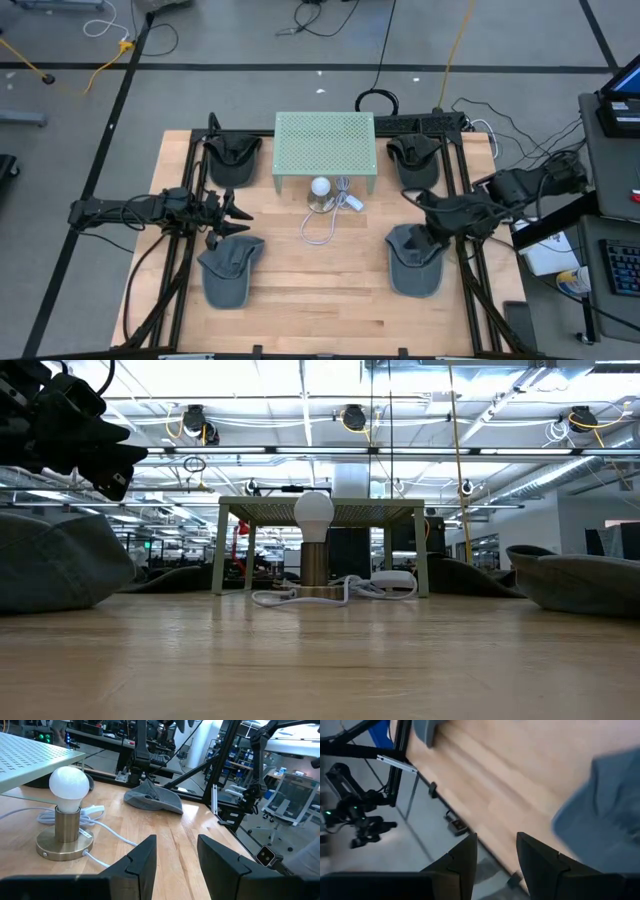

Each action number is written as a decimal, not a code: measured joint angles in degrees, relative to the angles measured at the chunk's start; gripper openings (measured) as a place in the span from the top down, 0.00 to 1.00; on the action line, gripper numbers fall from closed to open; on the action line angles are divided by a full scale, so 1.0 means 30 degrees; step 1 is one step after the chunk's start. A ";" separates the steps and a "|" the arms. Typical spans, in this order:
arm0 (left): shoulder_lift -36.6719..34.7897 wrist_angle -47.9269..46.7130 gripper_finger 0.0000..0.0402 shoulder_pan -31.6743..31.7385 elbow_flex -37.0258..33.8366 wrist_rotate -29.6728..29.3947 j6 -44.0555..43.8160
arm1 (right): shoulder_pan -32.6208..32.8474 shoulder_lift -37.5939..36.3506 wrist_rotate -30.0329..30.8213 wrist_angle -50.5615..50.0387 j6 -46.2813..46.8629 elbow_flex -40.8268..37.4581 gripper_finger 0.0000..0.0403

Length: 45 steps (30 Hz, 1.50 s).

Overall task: Pick & Place hat
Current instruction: Put the right gray cap on the shelf

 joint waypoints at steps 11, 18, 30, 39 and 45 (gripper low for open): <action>0.0007 0.0000 0.63 -0.0004 0.0000 0.0000 0.0000 | 0.0000 0.1926 -0.1524 0.0237 0.3130 0.0000 0.68; 0.0007 0.0000 0.63 0.0003 -0.0001 0.0000 0.0013 | 0.0322 0.3172 0.0475 0.0056 0.1799 0.0000 0.68; 0.0006 0.0000 0.63 0.0003 -0.0007 0.0006 -0.0002 | 0.0911 0.5659 0.2131 -0.0461 0.4573 0.0000 0.68; 0.0000 0.0000 0.63 0.0003 0.0000 0.0005 0.0007 | 0.0911 0.7227 0.2357 -0.3155 0.7841 -0.0007 0.68; 0.0004 0.0000 0.63 0.0000 -0.0004 0.0000 0.0007 | 0.0911 0.7672 0.2517 -0.3200 0.8800 -0.0076 0.68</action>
